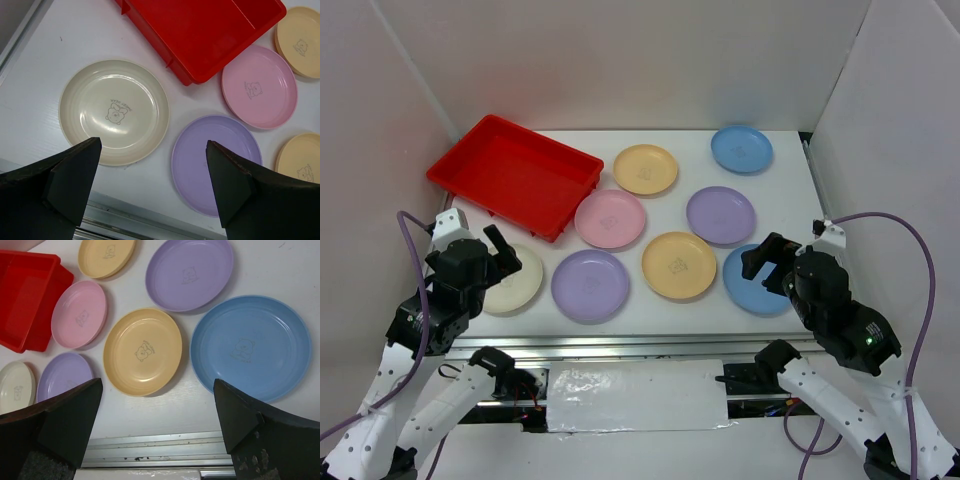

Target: Place the plates into the plastic bin on the countertop

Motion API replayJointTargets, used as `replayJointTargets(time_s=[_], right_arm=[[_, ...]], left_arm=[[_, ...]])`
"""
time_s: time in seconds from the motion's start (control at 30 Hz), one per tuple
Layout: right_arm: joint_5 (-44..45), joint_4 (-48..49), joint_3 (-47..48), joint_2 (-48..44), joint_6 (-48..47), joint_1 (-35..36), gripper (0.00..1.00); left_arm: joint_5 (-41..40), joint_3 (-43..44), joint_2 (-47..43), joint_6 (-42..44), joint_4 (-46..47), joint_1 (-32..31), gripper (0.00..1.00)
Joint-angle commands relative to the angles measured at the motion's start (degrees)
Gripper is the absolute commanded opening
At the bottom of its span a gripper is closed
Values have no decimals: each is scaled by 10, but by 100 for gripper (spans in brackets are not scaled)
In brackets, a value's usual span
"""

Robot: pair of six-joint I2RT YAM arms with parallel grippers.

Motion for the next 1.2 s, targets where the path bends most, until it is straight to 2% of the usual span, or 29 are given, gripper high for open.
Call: replayJointTargets(time_s=[0.0, 0.3, 0.43, 0.53, 0.57, 0.6, 0.73, 0.77, 0.83, 0.87, 0.97, 1.17], right_arm=[[2, -5, 9, 2, 9, 4, 100], [-11, 3, 1, 0, 10, 4, 100], [-14, 1, 5, -1, 14, 4, 100], [-26, 8, 3, -14, 13, 4, 100], [-28, 9, 2, -17, 13, 4, 100], [-34, 11, 1, -18, 14, 4, 100], [-56, 11, -2, -17, 13, 4, 100], [-61, 12, -2, -16, 12, 4, 100], [-69, 8, -5, -12, 12, 5, 100], [-72, 7, -5, -11, 12, 5, 100], [-91, 3, -6, -14, 15, 9, 100], [-113, 12, -18, -32, 13, 11, 100]], left_arm=[[4, 3, -1, 3, 20, 2, 99], [15, 1, 6, 11, 28, 2, 99], [126, -4, 39, 72, 86, 2, 99], [275, 10, 123, 69, 128, 0, 99], [348, 15, 147, 68, 148, -2, 99], [361, 19, 195, 56, 188, -19, 99], [349, 66, 345, 52, 280, -105, 99], [347, 111, 419, 54, 283, -135, 99], [345, 183, 489, 56, 278, -162, 99], [306, 205, 547, 54, 274, -179, 99], [276, 267, 640, 40, 247, -192, 99], [261, 314, 746, 22, 241, -215, 95]])
